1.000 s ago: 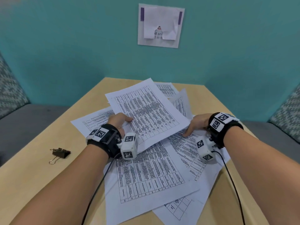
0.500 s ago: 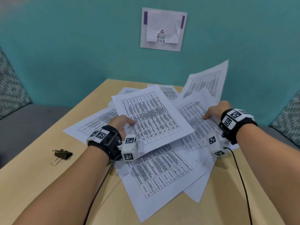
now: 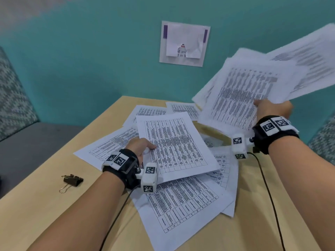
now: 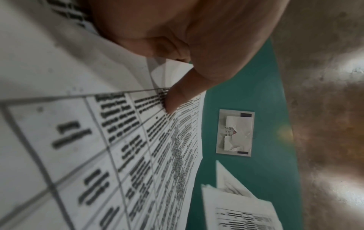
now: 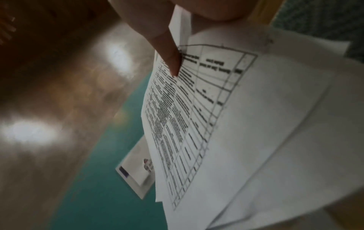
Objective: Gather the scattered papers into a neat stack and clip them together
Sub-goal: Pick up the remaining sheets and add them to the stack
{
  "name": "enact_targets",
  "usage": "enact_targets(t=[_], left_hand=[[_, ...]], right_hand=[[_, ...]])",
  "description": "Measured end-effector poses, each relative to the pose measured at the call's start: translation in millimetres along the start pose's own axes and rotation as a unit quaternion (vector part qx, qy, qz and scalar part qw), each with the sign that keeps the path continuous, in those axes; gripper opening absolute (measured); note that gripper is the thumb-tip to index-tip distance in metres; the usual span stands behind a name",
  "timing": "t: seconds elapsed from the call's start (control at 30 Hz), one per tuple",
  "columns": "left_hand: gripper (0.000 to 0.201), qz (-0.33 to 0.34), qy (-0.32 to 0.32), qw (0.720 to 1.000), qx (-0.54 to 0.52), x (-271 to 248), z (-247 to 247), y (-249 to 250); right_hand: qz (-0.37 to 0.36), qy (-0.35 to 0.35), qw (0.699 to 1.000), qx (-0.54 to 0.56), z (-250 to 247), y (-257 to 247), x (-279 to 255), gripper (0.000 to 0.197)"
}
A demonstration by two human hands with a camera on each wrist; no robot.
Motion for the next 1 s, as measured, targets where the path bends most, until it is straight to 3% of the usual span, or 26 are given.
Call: enact_targets(t=[0.13, 0.23, 0.33, 0.43, 0.53, 0.6, 0.67, 0.73, 0.8, 0.9, 0.97, 1.0], left_hand=[[0.083, -0.006, 0.011, 1.0, 0.008, -0.2, -0.6, -0.2], [0.081, -0.005, 0.003, 1.0, -0.004, -0.8, 1.3, 0.0], [0.071, 0.001, -0.006, 0.999, -0.051, -8.7, 5.4, 3.8], [0.071, 0.026, -0.033, 0.993, -0.109, -5.3, 4.6, 0.8], [0.045, 0.069, -0.081, 0.98, -0.168, -6.9, 5.2, 2.4], [0.06, 0.059, -0.099, 0.973, -0.199, -2.2, -5.2, 2.0], [0.08, 0.025, -0.088, 0.983, -0.16, -1.1, -12.9, 4.7], [0.092, -0.001, -0.05, 0.996, -0.08, -15.5, -12.1, 11.2], [0.067, -0.018, -0.025, 1.0, -0.002, -17.7, -10.6, 11.8], [0.049, -0.058, -0.07, 0.995, 0.037, -14.1, -4.0, 7.4], [0.026, -0.04, -0.052, 0.995, 0.071, -14.3, -4.1, 8.7], [0.027, -0.042, -0.05, 0.996, 0.067, -14.0, -4.2, 9.2]], right_hand=[[0.057, -0.01, 0.991, 0.121, 6.9, -4.7, 3.2, 0.095], [0.072, -0.037, 0.988, 0.129, 17.4, 7.5, 8.3, 0.113], [0.11, -0.133, 0.981, 0.084, 36.1, 24.6, -1.3, 0.107], [0.164, -0.257, 0.952, -0.008, 54.6, 62.5, 2.0, 0.119], [0.195, -0.379, 0.896, -0.124, 68.5, 91.4, 3.5, 0.101], [0.197, -0.41, 0.869, -0.197, 68.0, 89.2, -15.5, 0.077], [0.199, -0.416, 0.853, -0.243, 66.2, 90.7, -22.9, 0.055], [0.2, -0.41, 0.845, -0.279, 65.3, 96.9, -20.9, 0.063], [0.213, -0.414, 0.828, -0.313, 64.0, 96.9, -24.1, 0.061], [0.237, -0.423, 0.801, -0.351, 63.6, 97.8, -32.1, 0.027], [0.233, -0.459, 0.785, -0.345, 68.1, 102.1, -35.1, 0.034], [0.227, -0.468, 0.784, -0.339, 71.4, 105.1, -35.1, 0.041]])
Point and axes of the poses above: each hand's wrist, its own x-axis towards the middle knuckle, its own z-axis out of the palm, y = z × x, the point moved 2 cm from there along x, towards the middle knuckle, and after that the axes turned 15 degrees about -y, right-handed, at the moved point
